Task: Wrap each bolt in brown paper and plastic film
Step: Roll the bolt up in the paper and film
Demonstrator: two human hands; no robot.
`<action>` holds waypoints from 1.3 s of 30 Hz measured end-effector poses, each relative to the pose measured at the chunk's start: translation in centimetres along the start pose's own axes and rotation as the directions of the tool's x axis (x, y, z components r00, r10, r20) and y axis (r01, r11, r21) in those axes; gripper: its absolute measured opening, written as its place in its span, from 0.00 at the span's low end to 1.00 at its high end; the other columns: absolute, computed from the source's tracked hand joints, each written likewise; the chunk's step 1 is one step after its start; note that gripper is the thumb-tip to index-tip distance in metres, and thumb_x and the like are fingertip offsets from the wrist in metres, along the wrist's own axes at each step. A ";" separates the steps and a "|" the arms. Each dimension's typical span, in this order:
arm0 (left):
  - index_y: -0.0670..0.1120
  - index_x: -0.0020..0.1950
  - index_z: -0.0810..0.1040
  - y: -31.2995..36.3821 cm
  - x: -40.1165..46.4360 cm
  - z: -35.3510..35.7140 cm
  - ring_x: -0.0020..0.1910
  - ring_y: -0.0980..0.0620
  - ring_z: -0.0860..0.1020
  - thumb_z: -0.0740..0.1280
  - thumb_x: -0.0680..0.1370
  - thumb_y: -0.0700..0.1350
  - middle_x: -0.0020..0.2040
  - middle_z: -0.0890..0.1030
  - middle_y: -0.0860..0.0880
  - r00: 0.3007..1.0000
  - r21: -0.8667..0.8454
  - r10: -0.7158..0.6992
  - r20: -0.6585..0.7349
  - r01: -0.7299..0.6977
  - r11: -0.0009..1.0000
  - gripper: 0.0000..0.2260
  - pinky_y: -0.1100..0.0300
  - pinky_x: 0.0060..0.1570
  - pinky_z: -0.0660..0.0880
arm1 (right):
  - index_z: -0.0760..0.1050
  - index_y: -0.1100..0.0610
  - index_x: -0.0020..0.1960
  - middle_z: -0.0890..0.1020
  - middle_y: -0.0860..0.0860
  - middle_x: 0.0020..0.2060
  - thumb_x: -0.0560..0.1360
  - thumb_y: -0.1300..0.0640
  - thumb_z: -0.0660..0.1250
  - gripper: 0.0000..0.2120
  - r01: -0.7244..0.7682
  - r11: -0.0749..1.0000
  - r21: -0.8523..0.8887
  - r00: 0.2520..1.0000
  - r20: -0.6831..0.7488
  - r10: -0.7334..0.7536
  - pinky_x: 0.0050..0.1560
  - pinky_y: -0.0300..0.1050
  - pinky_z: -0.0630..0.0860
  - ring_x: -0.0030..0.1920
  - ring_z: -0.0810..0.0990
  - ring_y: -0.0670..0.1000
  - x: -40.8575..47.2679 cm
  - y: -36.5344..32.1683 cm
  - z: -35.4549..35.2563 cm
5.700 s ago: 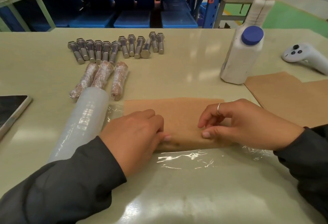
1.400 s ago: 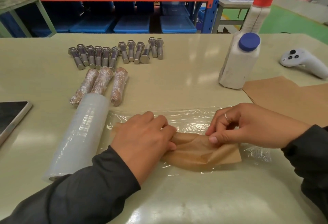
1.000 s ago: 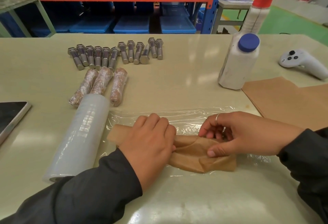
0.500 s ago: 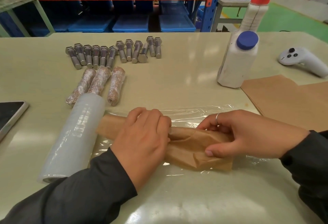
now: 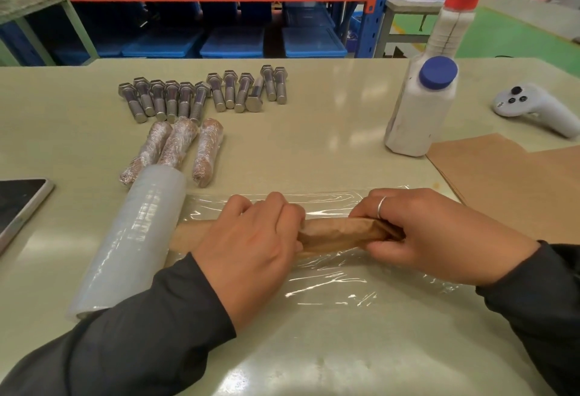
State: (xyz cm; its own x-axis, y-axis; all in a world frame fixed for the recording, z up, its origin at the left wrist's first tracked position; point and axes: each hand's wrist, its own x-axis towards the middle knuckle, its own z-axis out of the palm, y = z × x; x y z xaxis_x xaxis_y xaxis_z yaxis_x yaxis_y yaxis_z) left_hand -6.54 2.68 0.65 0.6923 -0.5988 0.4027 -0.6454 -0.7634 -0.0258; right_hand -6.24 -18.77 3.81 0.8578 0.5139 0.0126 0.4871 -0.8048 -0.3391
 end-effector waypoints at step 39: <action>0.46 0.40 0.81 -0.3 0.1 2.0 0.30 0.51 0.77 0.55 0.73 0.54 0.34 0.78 0.50 0.997 0.002 -0.034 0.064 0.034 0.999 0.18 0.63 0.32 0.73 | 0.72 0.37 0.48 0.79 0.45 0.40 0.66 0.43 0.72 0.13 -0.153 0.965 0.213 0.982 0.141 0.125 0.40 0.33 0.70 0.41 0.73 0.40 0.3 1.3 0.4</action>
State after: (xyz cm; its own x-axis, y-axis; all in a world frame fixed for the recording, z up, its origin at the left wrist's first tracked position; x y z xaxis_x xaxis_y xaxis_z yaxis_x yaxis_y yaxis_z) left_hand -5.64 2.40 -1.18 0.7335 -0.5865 0.3436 -0.6205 -0.7841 -0.0140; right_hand -5.40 -19.50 3.05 0.8800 0.4463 -0.1629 0.3035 -0.7919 -0.5299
